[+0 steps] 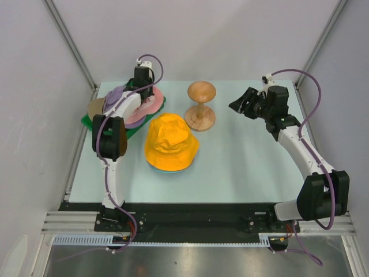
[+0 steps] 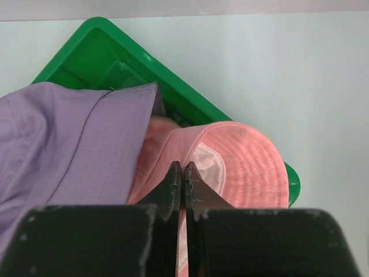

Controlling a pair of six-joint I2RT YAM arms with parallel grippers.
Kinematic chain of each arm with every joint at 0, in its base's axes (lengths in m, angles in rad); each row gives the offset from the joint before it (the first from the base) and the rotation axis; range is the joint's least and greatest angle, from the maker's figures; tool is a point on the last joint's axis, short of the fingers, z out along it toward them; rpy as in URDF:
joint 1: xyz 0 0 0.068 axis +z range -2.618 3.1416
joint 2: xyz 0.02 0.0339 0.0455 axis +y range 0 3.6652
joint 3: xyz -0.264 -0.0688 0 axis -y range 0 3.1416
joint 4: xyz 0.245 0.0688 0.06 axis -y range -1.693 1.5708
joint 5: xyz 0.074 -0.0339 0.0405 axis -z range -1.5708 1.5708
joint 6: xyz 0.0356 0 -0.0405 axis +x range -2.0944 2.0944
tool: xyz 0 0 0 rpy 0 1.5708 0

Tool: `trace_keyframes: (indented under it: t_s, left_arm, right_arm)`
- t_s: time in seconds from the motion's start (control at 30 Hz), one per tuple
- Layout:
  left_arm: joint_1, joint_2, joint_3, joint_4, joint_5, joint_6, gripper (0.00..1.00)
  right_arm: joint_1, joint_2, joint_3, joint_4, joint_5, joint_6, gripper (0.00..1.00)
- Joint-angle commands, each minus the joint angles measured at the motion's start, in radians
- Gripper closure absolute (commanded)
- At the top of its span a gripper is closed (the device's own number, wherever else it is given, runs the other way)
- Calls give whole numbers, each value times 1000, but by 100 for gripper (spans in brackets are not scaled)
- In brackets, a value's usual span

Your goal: Stack the hats

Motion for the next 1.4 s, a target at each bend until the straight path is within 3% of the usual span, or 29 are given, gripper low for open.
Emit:
trace_keyframes:
  t_s: [0.0,0.43,0.67,1.17,1.37]
  left_arm:
    - [-26,-198,-34,60,-44,-42,100]
    - [-28,-569,-128,-50,-65,-7,100]
    - [-53,-720,-143,-84,-48,6,100]
    - [-85,-988,-126,-167,-67,76,100]
    - [-95,-1095,-180,-202,-9,72,100]
  right_arm:
    - [-3,7,27,85,-31,-6,43]
    - [3,32,88,213,-97,-41,43]
    - [83,19,193,199,-89,-76,43]
    - [487,6,368,167,-14,-111,40]
    - [699,56,454,82,167,-234,37]
